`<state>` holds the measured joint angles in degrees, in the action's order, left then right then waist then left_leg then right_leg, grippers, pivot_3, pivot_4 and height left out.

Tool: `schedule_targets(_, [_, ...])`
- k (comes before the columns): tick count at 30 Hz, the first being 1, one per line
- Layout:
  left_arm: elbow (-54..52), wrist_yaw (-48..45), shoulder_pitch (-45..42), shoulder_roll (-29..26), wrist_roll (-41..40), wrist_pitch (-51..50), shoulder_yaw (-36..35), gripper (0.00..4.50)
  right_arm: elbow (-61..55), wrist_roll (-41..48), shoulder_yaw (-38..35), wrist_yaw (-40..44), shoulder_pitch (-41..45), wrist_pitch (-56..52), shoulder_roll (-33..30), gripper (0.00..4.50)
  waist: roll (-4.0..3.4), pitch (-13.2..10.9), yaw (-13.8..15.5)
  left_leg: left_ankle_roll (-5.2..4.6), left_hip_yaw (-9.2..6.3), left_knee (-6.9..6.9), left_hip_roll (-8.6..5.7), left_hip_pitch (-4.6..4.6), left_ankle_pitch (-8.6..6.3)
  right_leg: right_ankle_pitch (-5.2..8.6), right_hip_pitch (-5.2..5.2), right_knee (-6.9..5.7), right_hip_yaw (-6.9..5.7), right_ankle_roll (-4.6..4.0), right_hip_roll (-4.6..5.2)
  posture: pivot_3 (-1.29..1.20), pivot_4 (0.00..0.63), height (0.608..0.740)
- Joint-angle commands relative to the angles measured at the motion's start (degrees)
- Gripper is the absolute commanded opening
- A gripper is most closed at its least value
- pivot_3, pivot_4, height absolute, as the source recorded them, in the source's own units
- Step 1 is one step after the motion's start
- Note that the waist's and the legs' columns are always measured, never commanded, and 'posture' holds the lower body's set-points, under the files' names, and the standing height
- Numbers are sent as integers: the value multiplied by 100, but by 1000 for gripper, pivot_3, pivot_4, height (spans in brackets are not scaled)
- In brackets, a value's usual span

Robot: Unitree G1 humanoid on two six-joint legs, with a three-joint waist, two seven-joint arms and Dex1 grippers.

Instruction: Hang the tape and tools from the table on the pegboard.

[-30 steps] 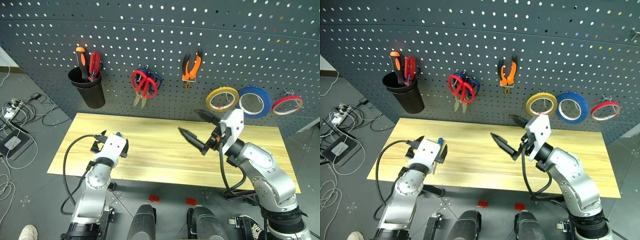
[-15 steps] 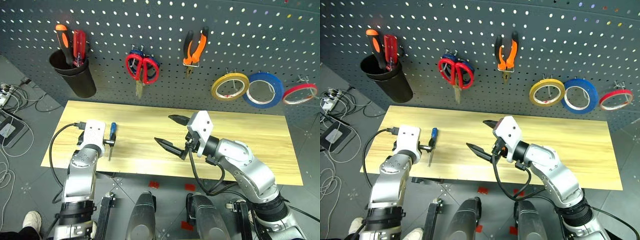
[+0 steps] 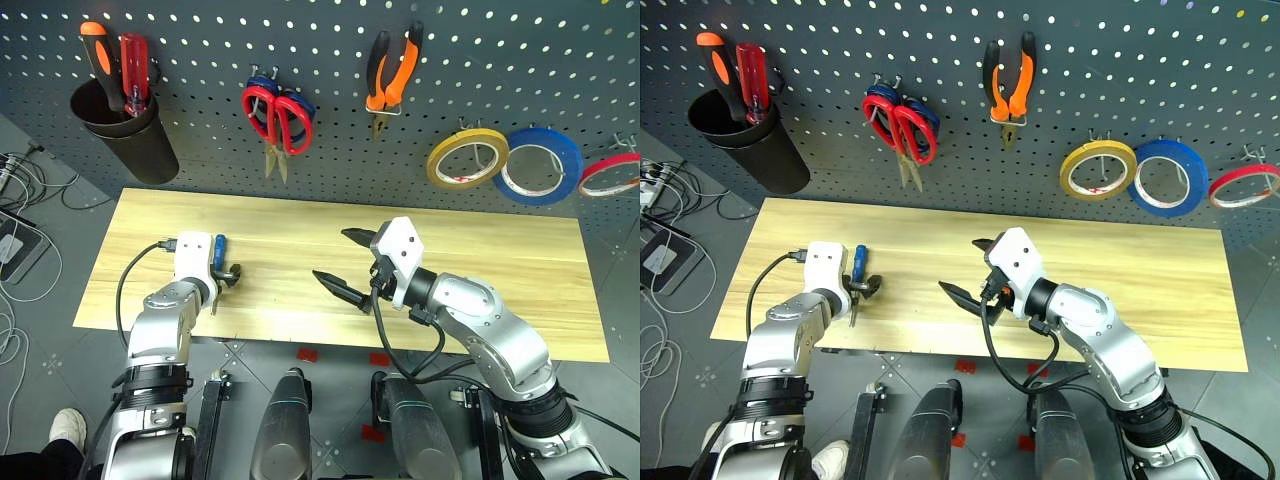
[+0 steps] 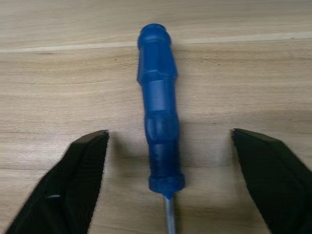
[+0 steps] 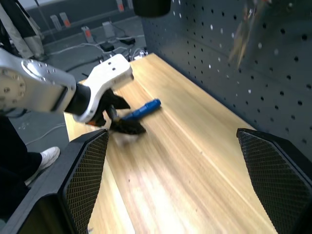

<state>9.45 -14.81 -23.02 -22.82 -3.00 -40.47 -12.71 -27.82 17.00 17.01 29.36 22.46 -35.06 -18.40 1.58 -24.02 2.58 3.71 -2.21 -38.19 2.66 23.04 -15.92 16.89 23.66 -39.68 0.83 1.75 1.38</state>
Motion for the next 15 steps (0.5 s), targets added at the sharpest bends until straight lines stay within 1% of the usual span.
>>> schedule_targets(1, [85, -30, 51, -94, -4, 89, 74, 2929, -300, 28, -30, -23, -36, 14, 44, 4500, 1, -4, -1, 1, 1, 1, 0, 0, 1, 0, 1, 0, 1, 0, 0, 135, 482, 740])
schedule_targets(8, [133, -8, -23, -133, -29, 155, 122, 615, -201, 8, -59, -12, 48, 44, 82, 4500, 2, -6, -4, 15, 2, 12, 1, 3, 8, 0, 9, 5, 1, 1, 0, 138, 473, 740])
schedule_targets(9, [143, -11, -38, -143, -32, 161, 124, 526, -174, 6, -66, -4, 57, 58, 82, 4500, 2, -6, -3, 16, 2, 12, 1, 4, 9, 0, 11, 6, 1, 1, 0, 139, 469, 740])
schedule_targets(13, [20, -52, -25, -163, -18, 198, 210, 527, -90, 4, -100, 41, 67, 151, 72, 4500, 3, -5, -2, 31, 1, 13, 2, 13, 17, 0, 19, 7, -1, 1, 0, 144, 440, 740])
schedule_targets(15, [-286, -51, 111, -141, -9, 92, 268, 527, -76, 50, -173, 97, 41, 219, 50, 4500, 6, -3, 1, 43, 1, 13, 3, 25, 24, 0, 32, 6, -2, 1, 1, 143, 423, 740])
